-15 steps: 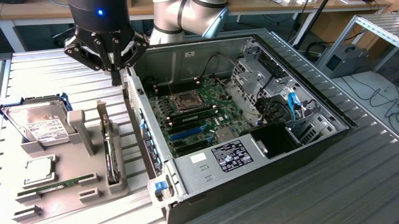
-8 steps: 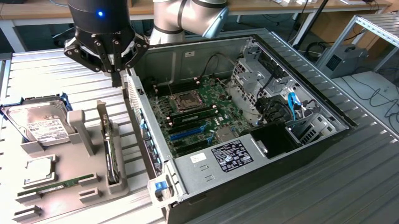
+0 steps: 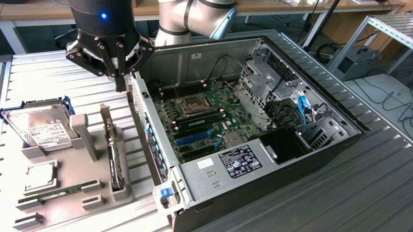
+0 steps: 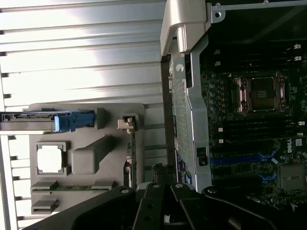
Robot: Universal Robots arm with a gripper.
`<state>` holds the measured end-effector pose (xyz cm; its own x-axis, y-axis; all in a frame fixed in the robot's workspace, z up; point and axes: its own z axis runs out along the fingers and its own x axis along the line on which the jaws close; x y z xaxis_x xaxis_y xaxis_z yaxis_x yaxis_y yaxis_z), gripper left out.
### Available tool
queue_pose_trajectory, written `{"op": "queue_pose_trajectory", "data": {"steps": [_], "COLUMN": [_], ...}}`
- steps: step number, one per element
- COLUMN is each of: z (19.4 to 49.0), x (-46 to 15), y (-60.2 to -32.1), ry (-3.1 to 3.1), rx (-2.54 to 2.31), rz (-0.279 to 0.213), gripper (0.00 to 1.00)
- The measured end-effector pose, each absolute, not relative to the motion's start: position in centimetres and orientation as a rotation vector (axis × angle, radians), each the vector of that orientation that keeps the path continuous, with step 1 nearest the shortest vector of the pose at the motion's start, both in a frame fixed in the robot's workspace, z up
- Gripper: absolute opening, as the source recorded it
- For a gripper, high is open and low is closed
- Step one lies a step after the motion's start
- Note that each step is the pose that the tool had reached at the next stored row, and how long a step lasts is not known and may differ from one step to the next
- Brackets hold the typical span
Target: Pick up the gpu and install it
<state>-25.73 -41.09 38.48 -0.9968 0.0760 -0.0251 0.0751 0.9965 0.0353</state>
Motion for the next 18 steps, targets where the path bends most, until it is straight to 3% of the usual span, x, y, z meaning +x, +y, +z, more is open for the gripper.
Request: {"op": "queue_pose_trajectory", "data": {"steps": [18], "z": [38.2], "x": [-26.3], "y": [-42.5], "ry": [3.113], "rx": [0.118], "rz": [0.052], "gripper": [0.11]}}
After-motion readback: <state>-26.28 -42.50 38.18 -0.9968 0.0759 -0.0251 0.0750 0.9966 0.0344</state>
